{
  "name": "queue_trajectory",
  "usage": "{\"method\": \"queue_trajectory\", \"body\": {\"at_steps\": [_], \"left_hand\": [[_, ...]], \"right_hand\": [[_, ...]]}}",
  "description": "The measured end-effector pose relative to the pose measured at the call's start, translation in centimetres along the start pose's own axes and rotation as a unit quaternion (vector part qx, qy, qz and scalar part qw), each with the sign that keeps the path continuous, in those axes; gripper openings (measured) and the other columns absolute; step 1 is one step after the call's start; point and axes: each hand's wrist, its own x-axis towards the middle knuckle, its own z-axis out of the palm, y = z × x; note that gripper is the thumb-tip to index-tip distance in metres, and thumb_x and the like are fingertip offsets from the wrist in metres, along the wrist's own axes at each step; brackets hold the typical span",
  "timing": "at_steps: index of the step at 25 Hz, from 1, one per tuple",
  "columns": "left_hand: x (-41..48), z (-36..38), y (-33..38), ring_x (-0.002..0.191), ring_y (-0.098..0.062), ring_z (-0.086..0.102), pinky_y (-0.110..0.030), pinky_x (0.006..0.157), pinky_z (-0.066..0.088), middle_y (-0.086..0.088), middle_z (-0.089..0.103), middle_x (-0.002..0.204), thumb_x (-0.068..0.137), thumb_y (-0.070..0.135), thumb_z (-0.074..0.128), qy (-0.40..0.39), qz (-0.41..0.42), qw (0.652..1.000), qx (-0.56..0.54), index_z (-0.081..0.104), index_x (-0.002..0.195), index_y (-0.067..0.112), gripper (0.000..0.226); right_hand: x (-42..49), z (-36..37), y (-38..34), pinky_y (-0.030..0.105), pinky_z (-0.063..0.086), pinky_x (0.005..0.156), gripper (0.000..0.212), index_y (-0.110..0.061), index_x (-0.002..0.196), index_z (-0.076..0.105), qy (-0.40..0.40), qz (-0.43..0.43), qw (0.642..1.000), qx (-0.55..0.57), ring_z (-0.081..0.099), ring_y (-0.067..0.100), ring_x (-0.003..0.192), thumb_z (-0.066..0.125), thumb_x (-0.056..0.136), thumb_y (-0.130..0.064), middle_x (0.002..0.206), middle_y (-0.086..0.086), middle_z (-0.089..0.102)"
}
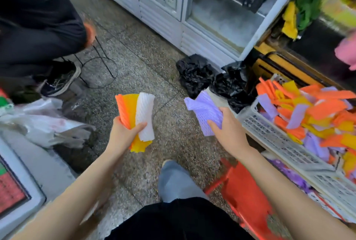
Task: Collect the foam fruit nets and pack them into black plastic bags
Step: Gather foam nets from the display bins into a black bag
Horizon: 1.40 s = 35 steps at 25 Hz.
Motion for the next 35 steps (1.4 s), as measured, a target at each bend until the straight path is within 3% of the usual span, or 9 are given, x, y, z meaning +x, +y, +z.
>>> {"method": "queue_trajectory", "body": {"at_steps": [5,11,17,21,24,27,30,33,35], "left_hand": [[8.3,-2.2,5.4,0.099,-0.026,0.062,-0.050,0.084,0.053,-0.009,0.062,0.112,0.042,0.058,0.080,0.006,-0.005,1.000,0.011,0.046,0.123,0.007,0.101],[19.4,-5.2,9.3,0.099,-0.028,0.061,-0.046,0.080,0.052,-0.010,0.061,0.111,0.068,0.030,0.084,0.011,0.008,1.000,0.014,0.045,0.123,0.006,0.071],[30.0,-8.1,14.1,0.101,-0.023,0.061,-0.044,0.085,0.052,-0.007,0.062,0.113,0.056,0.041,0.080,-0.058,0.024,0.998,0.020,0.047,0.125,0.008,0.083],[36.1,-8.0,16.7,0.103,-0.024,0.060,-0.039,0.080,0.052,-0.005,0.061,0.113,0.060,0.040,0.085,-0.099,0.021,0.993,0.068,0.046,0.124,0.009,0.081],[39.6,-6.0,18.8,0.105,-0.024,0.060,-0.044,0.088,0.051,-0.005,0.061,0.117,0.050,0.056,0.079,-0.139,0.033,0.983,0.112,0.045,0.126,0.011,0.095],[42.1,-1.5,20.9,0.110,-0.026,0.054,-0.038,0.088,0.046,-0.009,0.054,0.122,0.072,0.036,0.080,-0.159,0.046,0.976,0.142,0.039,0.130,0.005,0.078],[43.5,4.2,23.0,0.109,-0.025,0.054,-0.032,0.084,0.043,-0.011,0.053,0.121,0.078,0.027,0.076,-0.211,0.044,0.965,0.147,0.038,0.127,0.001,0.068],[44.7,8.9,25.6,0.104,-0.020,0.053,-0.031,0.085,0.044,-0.011,0.051,0.121,0.078,0.028,0.073,-0.258,0.000,0.962,0.094,0.036,0.126,0.000,0.067],[45.3,11.4,28.0,0.097,-0.014,0.055,-0.030,0.083,0.047,-0.013,0.051,0.127,0.090,0.024,0.062,-0.289,-0.028,0.956,0.045,0.036,0.128,0.002,0.051]], "right_hand": [[10.4,-1.9,-4.1,0.032,0.031,0.064,0.039,-0.015,0.126,0.039,-0.003,-0.012,1.000,-0.015,0.055,0.027,0.096,0.053,0.094,-0.032,0.118,0.004,0.054],[20.3,-1.3,-8.7,0.034,0.039,0.071,0.040,-0.015,0.126,0.040,0.009,0.010,0.999,-0.035,0.056,0.027,0.101,0.053,0.093,-0.033,0.120,0.002,0.054],[27.6,1.4,-14.0,0.032,0.036,0.068,0.040,-0.014,0.127,0.040,0.024,0.065,0.997,-0.024,0.055,0.024,0.095,0.053,0.094,-0.032,0.119,0.003,0.054],[30.8,2.8,-15.2,0.034,0.039,0.069,0.037,-0.015,0.126,0.040,0.044,0.123,0.991,0.016,0.057,0.027,0.095,0.052,0.095,-0.030,0.117,0.004,0.056],[32.9,3.2,-15.3,0.034,0.037,0.068,0.041,-0.012,0.130,0.037,0.062,0.173,0.982,0.039,0.057,0.030,0.095,0.051,0.096,-0.029,0.113,0.007,0.058],[35.9,4.0,-15.5,0.031,0.037,0.067,0.045,-0.009,0.132,0.036,0.072,0.204,0.975,0.059,0.058,0.030,0.096,0.052,0.095,-0.027,0.109,0.008,0.059],[40.1,5.9,-16.3,0.030,0.037,0.068,0.041,-0.009,0.130,0.036,0.037,0.217,0.966,0.137,0.058,0.031,0.099,0.051,0.095,-0.023,0.112,0.010,0.060],[44.1,7.1,-16.7,0.024,0.036,0.075,0.045,-0.014,0.137,0.033,0.011,0.206,0.952,0.225,0.054,0.024,0.113,0.048,0.095,-0.019,0.128,0.005,0.053],[46.2,6.6,-15.7,0.020,0.039,0.082,0.052,-0.021,0.141,0.030,0.006,0.192,0.940,0.283,0.050,0.013,0.116,0.052,0.094,-0.021,0.132,-0.006,0.047]]}}
